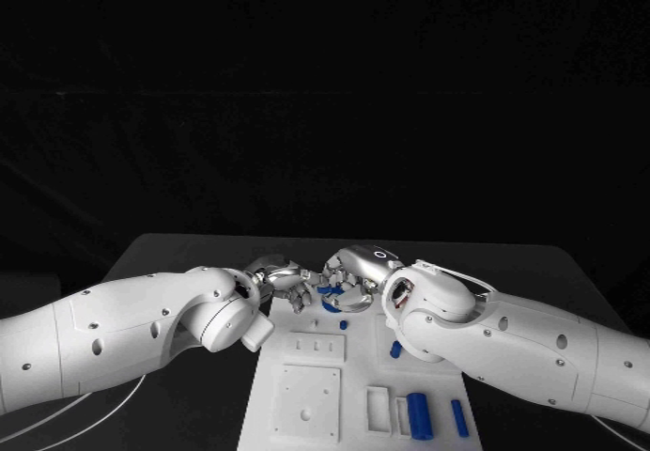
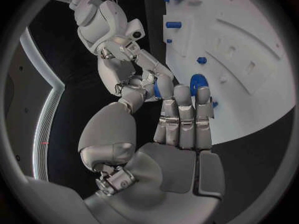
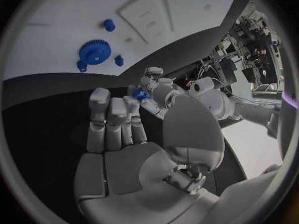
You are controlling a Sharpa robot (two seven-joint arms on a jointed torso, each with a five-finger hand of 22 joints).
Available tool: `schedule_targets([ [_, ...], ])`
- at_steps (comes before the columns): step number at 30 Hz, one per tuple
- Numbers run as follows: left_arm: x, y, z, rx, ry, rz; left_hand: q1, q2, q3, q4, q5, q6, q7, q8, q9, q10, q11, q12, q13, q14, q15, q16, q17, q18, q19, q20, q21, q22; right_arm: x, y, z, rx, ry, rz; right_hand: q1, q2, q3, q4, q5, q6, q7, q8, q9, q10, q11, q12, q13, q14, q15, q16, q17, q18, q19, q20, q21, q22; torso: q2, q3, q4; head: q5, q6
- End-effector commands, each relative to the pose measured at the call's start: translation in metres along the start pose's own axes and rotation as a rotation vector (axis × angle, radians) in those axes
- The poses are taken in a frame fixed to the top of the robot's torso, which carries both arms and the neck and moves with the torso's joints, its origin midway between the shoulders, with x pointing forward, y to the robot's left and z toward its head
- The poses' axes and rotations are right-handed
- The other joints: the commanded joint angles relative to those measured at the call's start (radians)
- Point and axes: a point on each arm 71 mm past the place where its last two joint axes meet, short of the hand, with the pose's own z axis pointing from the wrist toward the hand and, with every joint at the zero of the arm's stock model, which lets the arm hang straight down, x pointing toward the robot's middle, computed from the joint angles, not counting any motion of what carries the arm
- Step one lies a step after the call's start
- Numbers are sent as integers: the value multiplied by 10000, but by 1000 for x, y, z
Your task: Assemble the parts on the task board
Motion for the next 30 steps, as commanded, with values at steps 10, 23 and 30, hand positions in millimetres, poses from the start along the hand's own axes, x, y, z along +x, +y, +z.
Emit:
schedule_targets([
  [10,-2,0,0,-113,11,537,177,-28,1,-115,141,981,-824,-96,2005,-43,-122,176,93,74,-96,97,31,-132,90,-1125,152,150,-10,-28,-11,292,-907,821,-692,-661,-1228,165,1100,-920,609,-663,-259,-490,343,-369,-157,-365,245,-457,-140,300,-399,79,-357,48,-4,-8,10,28,-10],
  [23,-2,8,-1,-962,630,2353,189,18,-9,-139,85,1010,-831,-200,2166,-37,-141,272,154,111,-98,178,44,-145,-23,-1119,290,185,-32,-80,-36,810,-2113,1589,-674,-615,-2099,17,1955,-1462,853,-875,-300,-841,580,-450,-344,-682,477,-658,-229,300,-788,162,-681,33,-4,11,-11,86,-106],
  [30,3,8,1,-1156,549,3725,193,29,-17,-124,87,1098,-873,-278,2374,39,-199,500,261,207,-179,383,100,-132,37,-1187,488,174,-45,-101,-41,1047,-2435,1693,-550,-490,-2169,-4,2126,-1474,854,-861,-283,-823,579,-415,-396,-665,476,-652,-243,300,-784,163,-691,59,-22,24,5,85,-193],
])
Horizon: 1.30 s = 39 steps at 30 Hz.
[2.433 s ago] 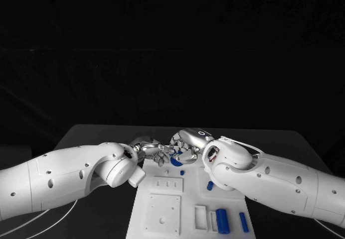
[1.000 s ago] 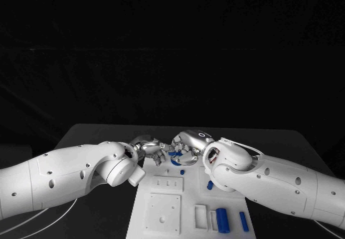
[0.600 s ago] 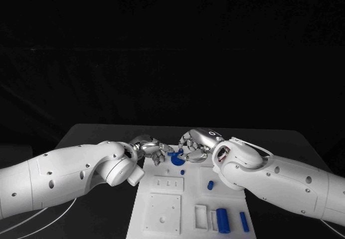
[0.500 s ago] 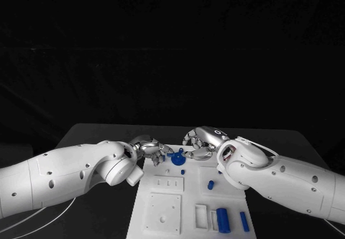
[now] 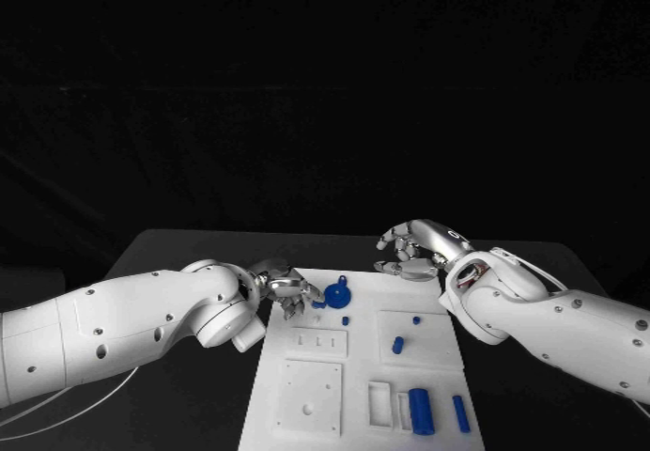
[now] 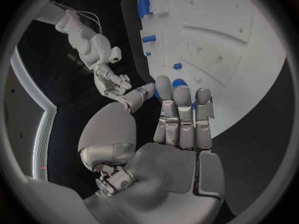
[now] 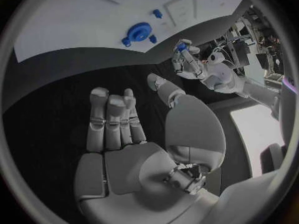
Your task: Assemble the parts on the task board
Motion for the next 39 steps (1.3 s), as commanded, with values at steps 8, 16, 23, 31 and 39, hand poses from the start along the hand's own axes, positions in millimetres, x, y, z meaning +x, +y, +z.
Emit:
schedule_targets([
  [8,15,7,-1,-364,148,1862,7,63,-30,-40,-6,1094,-884,-63,2516,5,-175,249,104,103,-133,217,42,-129,130,-1195,51,144,-9,-11,3,-49,-488,233,86,175,-60,1,93,-220,194,4,29,-47,4,75,-49,-39,13,-40,-16,304,-37,10,-34,76,-54,52,11,-2,-198],
  [16,25,9,-4,-368,-330,2502,-17,19,-9,-5,-157,1232,-967,-82,2911,25,-266,663,262,251,-263,511,26,-85,373,-1315,267,202,-9,-13,6,34,-613,207,124,210,-63,17,73,-183,180,31,43,-15,-11,104,-74,-8,-1,-19,-16,304,-7,7,-23,91,-125,122,49,108,-386],
  [23,26,5,-4,1,-737,2539,-39,-37,4,49,-100,1397,-1052,-63,3254,15,-353,1089,400,347,-374,827,-18,-59,482,-1403,481,209,-8,-14,7,90,-657,196,141,203,-79,28,77,-177,171,38,48,18,-20,136,-91,30,-11,11,-10,304,36,1,-2,107,-141,149,55,93,-575],
  [31,29,2,-2,167,-889,2801,-38,-77,11,68,27,1494,-1114,-21,3521,-28,-418,1463,498,415,-467,1087,-78,-32,581,-1482,675,207,-8,-14,7,107,-660,172,174,203,-76,39,181,-169,164,46,53,38,-27,164,-115,56,-19,33,-9,304,68,-6,10,121,-135,136,62,89,-695],
  [39,35,8,2,-44,-593,3048,-106,-7,-4,35,356,1615,-1201,64,3889,-91,-507,1962,601,543,-551,1406,-176,7,682,-1562,905,198,-8,-16,8,174,-597,116,184,198,-78,49,254,-168,163,49,56,39,-28,176,-133,60,-20,37,-11,304,77,-8,10,129,-133,140,60,110,-836],
])
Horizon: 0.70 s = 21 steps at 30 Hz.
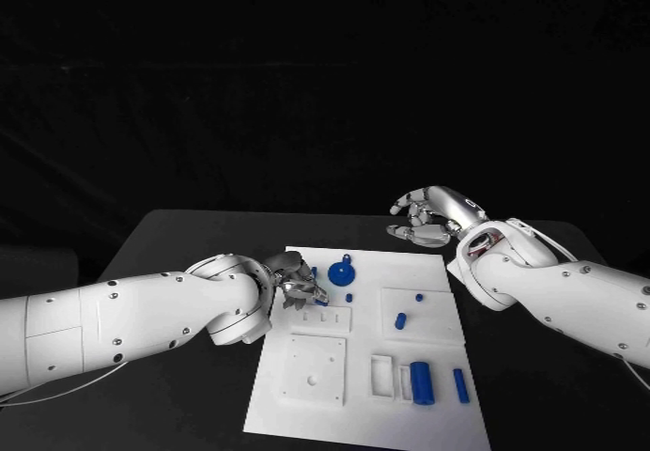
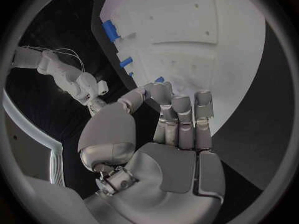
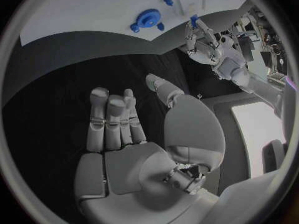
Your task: Assemble the parts on the task board
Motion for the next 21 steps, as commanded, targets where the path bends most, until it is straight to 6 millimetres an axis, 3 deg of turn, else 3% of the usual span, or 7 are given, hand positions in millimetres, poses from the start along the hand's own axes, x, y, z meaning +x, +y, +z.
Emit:
schedule_targets([
  [1,3,1,2,-14,6,297,-77,28,35,-28,96,1524,-1114,26,3916,-282,-325,84,11,303,-304,73,-25,10,66,-1370,69,201,-1,0,0,-38,-1,-74,53,68,-51,22,27,-95,163,48,14,38,-28,55,-18,60,-21,29,-12,305,54,9,11,130,3,0,-2,-1,-73],
  [11,13,7,4,-143,162,338,-117,45,20,-33,71,1586,-1155,72,4087,-294,-367,323,34,362,-353,234,-74,34,120,-1398,178,197,0,0,1,-19,35,-79,60,68,-50,24,53,-95,163,49,14,36,-28,59,-26,59,-21,29,-13,305,54,8,9,132,1,1,-16,19,-220],
  [21,19,8,6,-136,311,565,-145,59,12,-24,-8,1621,-1181,101,4200,-312,-393,482,43,378,-385,343,-107,51,144,-1412,245,194,0,0,1,-13,49,-79,70,71,-48,29,103,-90,162,53,17,32,-29,66,-38,58,-22,30,-16,305,55,8,5,136,2,4,-10,-4,-278],
])
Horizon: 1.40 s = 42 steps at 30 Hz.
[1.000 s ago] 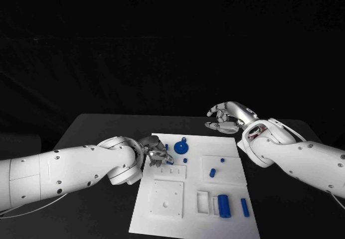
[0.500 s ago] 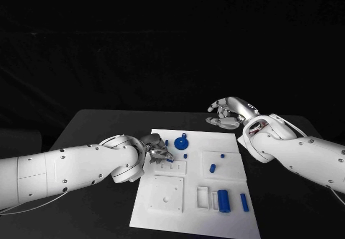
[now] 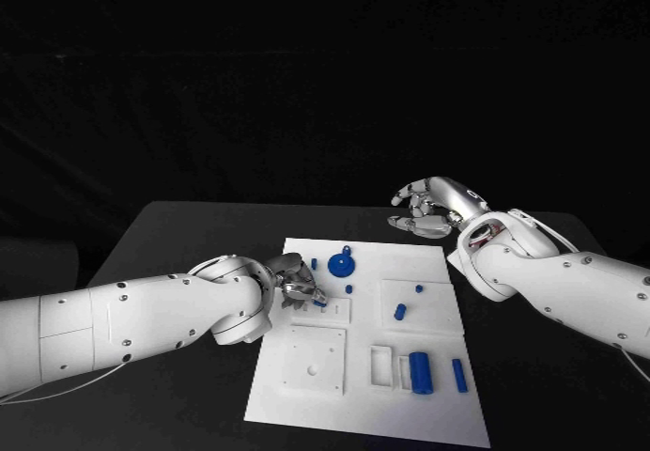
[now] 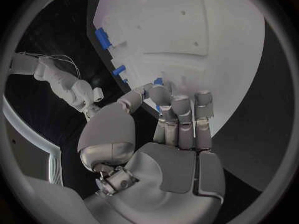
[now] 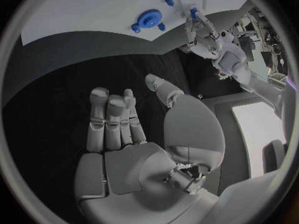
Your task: Assemble the parts on the task board
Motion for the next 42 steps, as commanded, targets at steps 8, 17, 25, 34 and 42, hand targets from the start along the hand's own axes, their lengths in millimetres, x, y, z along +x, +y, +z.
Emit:
schedule_targets([
  [8,9,-1,1,62,258,564,5,120,42,-38,-82,1593,-1157,53,4246,-333,-394,98,9,344,-365,83,-30,59,85,-1418,84,187,0,1,0,-67,48,-55,33,34,-48,35,95,-64,161,53,10,29,-28,70,-25,57,-22,28,-19,304,41,-10,3,138,0,-2,4,-27,-32],
  [17,11,0,2,69,285,726,-2,120,43,-37,-101,1607,-1163,68,4294,-338,-396,161,8,345,-366,128,-47,62,71,-1417,105,188,0,1,0,-59,51,-55,33,34,-48,40,122,-72,162,49,9,25,-27,72,-33,56,-21,28,-21,304,40,-10,-1,140,4,1,3,-37,-43],
  [25,10,1,2,25,213,756,-4,118,46,-35,-105,1609,-1165,72,4316,-346,-399,188,5,343,-368,146,-57,65,68,-1417,116,188,0,1,0,-62,57,-55,34,35,-48,43,134,-72,163,49,9,25,-27,75,-37,56,-20,28,-22,304,41,-10,-2,140,-1,1,5,-51,-36],
  [34,10,2,2,-35,221,783,-33,130,40,-7,-114,1669,-1199,133,4461,-351,-430,402,13,365,-399,304,-96,86,87,-1425,199,185,0,1,0,-56,70,-54,37,37,-49,45,146,-71,163,50,10,24,-27,79,-42,56,-20,29,-23,304,42,-10,-4,142,-1,-1,7,-46,-44],
  [42,10,2,2,-57,285,841,-93,208,29,27,-61,1724,-1228,200,4579,-356,-454,602,29,385,-425,456,-115,106,103,-1429,269,184,1,1,0,-54,73,-52,55,39,-42,43,203,-63,160,57,14,21,-28,86,-55,55,-21,29,-25,304,43,-12,-8,145,-2,1,11,-43,-37],
])
